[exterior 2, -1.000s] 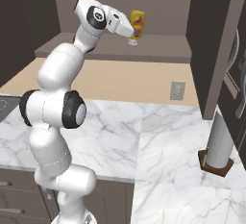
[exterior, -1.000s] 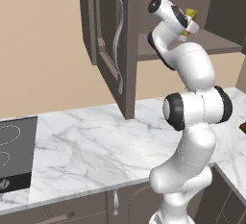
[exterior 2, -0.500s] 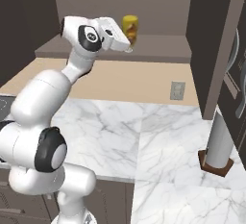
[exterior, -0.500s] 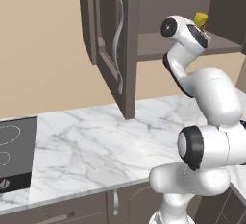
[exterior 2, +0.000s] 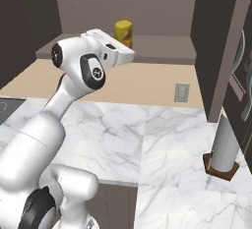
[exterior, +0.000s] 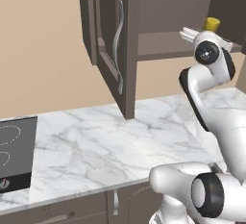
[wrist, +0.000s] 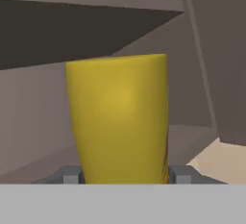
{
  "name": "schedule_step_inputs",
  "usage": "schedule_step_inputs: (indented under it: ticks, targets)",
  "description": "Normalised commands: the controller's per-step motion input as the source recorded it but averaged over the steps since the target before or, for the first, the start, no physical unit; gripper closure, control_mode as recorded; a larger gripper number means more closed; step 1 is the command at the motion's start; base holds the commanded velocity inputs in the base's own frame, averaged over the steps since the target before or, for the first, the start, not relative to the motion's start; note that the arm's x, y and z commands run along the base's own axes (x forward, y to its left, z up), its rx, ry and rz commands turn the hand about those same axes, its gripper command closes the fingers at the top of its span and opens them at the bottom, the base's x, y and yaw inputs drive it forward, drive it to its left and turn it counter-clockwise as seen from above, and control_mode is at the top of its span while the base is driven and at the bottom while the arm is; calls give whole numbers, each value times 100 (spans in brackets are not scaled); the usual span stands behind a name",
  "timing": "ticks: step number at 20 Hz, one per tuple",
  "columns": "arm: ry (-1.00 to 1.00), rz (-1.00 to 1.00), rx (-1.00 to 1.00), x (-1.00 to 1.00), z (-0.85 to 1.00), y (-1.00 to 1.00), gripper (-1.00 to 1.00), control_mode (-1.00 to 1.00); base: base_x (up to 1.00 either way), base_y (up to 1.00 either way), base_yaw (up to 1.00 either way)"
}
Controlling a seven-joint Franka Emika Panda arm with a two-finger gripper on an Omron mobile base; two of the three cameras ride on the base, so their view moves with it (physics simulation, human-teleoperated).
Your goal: Move the mayonnaise and mustard from the cabinet to the dining counter.
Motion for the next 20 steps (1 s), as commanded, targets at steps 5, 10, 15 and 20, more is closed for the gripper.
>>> schedule_step_inputs:
  ticks: [5, 10, 15, 20]
  targets:
    - [0, 52, -13, -100, 10, 3, 100, -100, 0, 0, 0]
    - [6, 51, -11, -87, 24, 4, 100, -100, 0, 0, 0]
    - [8, 43, -13, -80, 16, 5, 100, -100, 0, 0, 0]
    - [3, 23, -11, -54, 1, 31, 100, -100, 0, 0, 0]
